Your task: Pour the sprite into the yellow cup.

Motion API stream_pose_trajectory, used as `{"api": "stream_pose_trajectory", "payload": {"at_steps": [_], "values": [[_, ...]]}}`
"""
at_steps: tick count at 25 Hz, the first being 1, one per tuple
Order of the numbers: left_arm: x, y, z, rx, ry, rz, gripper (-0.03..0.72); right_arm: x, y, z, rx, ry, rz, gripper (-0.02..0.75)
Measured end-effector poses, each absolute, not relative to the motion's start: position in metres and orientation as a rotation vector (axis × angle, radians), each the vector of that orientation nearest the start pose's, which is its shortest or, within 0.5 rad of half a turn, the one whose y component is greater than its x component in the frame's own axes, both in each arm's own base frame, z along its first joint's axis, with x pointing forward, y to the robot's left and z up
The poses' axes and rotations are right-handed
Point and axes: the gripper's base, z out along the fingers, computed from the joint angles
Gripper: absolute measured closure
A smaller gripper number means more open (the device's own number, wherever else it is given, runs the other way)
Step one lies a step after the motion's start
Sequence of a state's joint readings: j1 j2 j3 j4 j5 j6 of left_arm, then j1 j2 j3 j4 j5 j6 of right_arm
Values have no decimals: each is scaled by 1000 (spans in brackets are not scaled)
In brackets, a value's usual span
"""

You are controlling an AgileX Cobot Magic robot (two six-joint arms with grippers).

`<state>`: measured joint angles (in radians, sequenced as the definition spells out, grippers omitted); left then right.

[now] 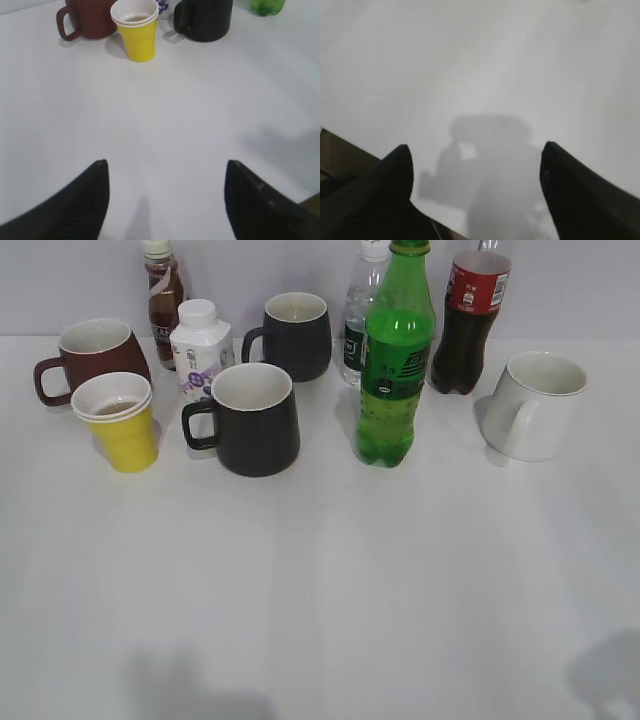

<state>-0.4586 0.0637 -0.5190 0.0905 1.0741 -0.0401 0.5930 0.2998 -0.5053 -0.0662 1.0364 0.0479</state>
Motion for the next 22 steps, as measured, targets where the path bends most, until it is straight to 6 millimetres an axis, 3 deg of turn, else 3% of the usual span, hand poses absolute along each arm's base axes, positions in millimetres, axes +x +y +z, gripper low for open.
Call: {"api": "stream_pose_trajectory", "payload": {"at_steps": [7,22], "values": [[5,5,282,436,2057,-190,144,22,8,278,-599,2124,278,146],[5,5,282,435,2054,-188,162,21,8,278,-594,2119,278,146]]}}
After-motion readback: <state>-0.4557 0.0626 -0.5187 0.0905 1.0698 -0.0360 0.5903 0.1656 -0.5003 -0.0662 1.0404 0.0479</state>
